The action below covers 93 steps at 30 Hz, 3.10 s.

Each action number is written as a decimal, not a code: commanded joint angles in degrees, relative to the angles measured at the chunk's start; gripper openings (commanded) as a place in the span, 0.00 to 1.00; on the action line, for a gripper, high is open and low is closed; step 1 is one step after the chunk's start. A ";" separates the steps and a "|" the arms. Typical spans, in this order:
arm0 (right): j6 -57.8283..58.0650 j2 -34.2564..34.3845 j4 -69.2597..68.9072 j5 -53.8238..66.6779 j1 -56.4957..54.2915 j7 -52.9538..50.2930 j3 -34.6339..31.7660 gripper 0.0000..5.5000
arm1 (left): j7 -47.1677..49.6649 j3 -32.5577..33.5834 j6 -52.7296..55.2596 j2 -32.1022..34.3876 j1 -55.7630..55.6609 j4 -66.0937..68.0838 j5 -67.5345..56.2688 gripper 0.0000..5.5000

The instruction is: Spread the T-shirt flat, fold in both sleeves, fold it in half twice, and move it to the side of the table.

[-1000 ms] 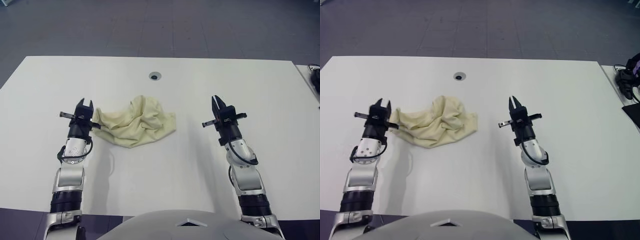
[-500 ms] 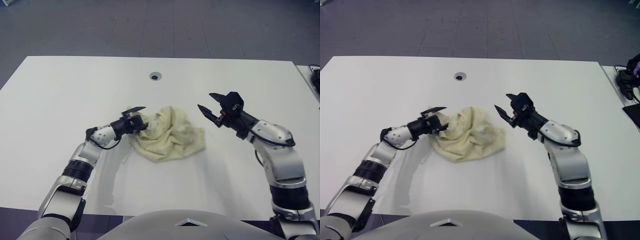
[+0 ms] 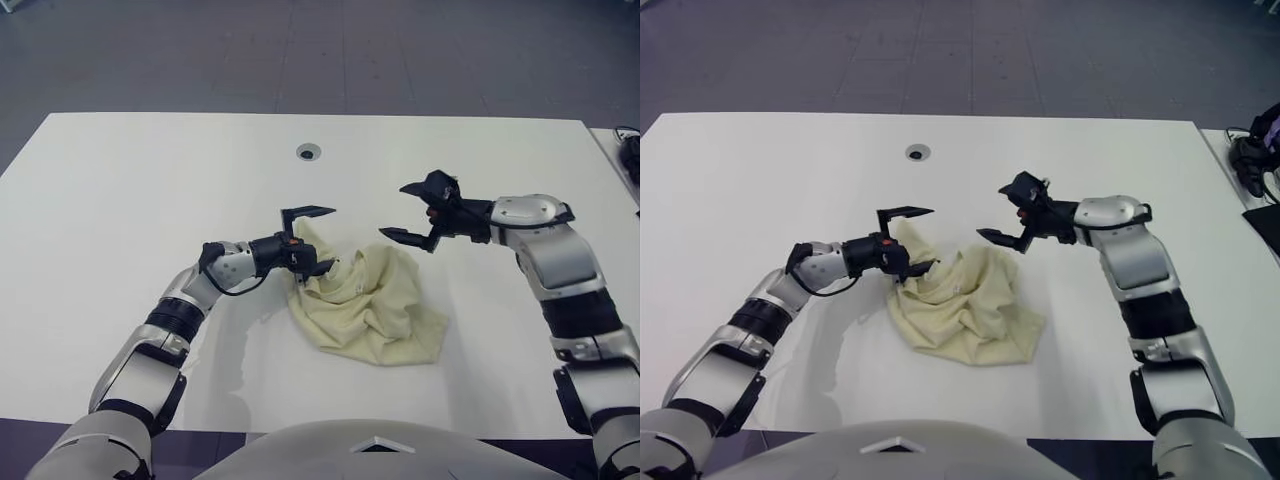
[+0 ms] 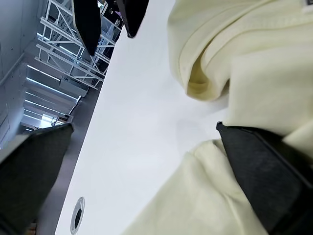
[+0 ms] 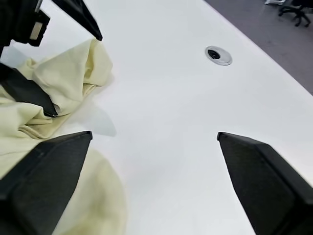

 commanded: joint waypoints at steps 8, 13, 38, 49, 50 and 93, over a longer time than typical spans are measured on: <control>-6.03 1.74 19.90 -5.55 -13.90 17.57 8.05 0.52 | 3.66 -0.73 -1.43 -1.79 -3.81 4.09 3.22 0.98; -6.98 4.45 23.96 -7.05 -14.85 20.40 9.72 0.65 | 3.84 -0.88 -1.23 -2.32 -3.69 3.72 3.18 0.98; -10.56 7.83 30.75 -13.30 -15.70 24.94 11.62 0.30 | 3.79 0.14 1.08 -1.60 -2.32 2.82 2.15 0.98; -10.32 6.77 29.88 -12.18 -14.35 21.07 7.14 0.00 | 3.71 7.52 10.12 2.62 3.46 -2.03 -4.40 0.98; -10.49 6.69 29.79 -12.25 -14.15 20.97 7.06 0.00 | 3.58 7.90 10.64 2.80 4.16 -2.76 -4.78 0.98; -6.82 6.35 16.16 -4.65 -8.92 -0.36 -10.35 0.00 | -19.76 16.72 40.00 6.53 9.34 -28.89 -33.57 0.98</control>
